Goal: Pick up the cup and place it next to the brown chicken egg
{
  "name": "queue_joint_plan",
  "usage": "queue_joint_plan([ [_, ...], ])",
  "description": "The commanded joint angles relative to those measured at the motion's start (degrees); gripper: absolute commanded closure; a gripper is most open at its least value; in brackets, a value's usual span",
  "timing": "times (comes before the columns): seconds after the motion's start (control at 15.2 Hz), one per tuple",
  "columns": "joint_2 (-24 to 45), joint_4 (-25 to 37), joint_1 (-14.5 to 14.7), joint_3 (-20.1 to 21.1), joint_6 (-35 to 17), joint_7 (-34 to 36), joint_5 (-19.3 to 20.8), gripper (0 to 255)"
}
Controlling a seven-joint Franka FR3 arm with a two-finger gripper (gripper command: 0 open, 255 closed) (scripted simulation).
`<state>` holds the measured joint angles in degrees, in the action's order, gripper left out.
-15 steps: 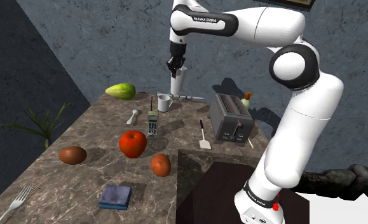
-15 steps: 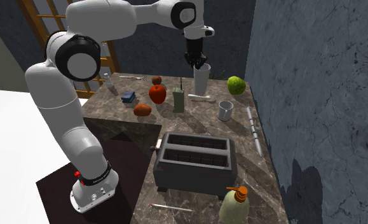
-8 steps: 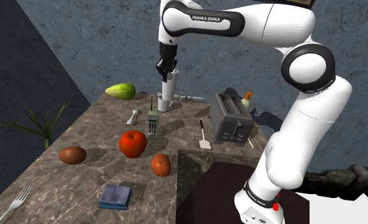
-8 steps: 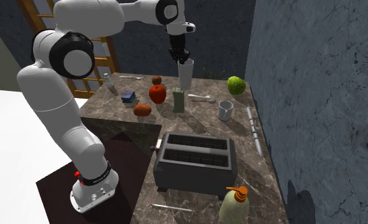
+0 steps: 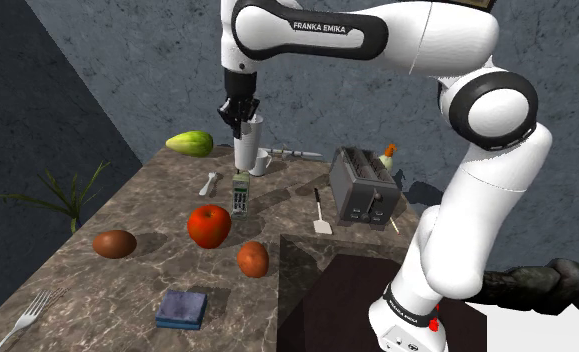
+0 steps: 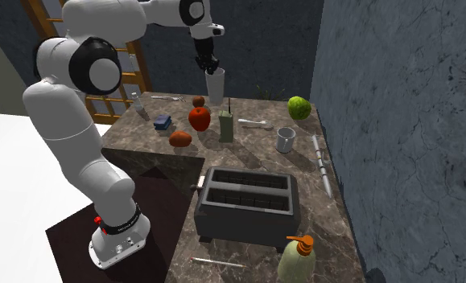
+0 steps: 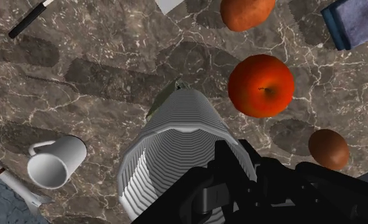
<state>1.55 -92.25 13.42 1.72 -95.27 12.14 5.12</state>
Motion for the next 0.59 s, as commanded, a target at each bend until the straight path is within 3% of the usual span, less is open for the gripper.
queue_joint_plan([
  [0.0,0.9,1.2,1.3,1.3,0.5,2.7,0.1,255],
  [0.53,6.3,8.3,7.2,6.1,3.2,13.1,1.2,255],
])
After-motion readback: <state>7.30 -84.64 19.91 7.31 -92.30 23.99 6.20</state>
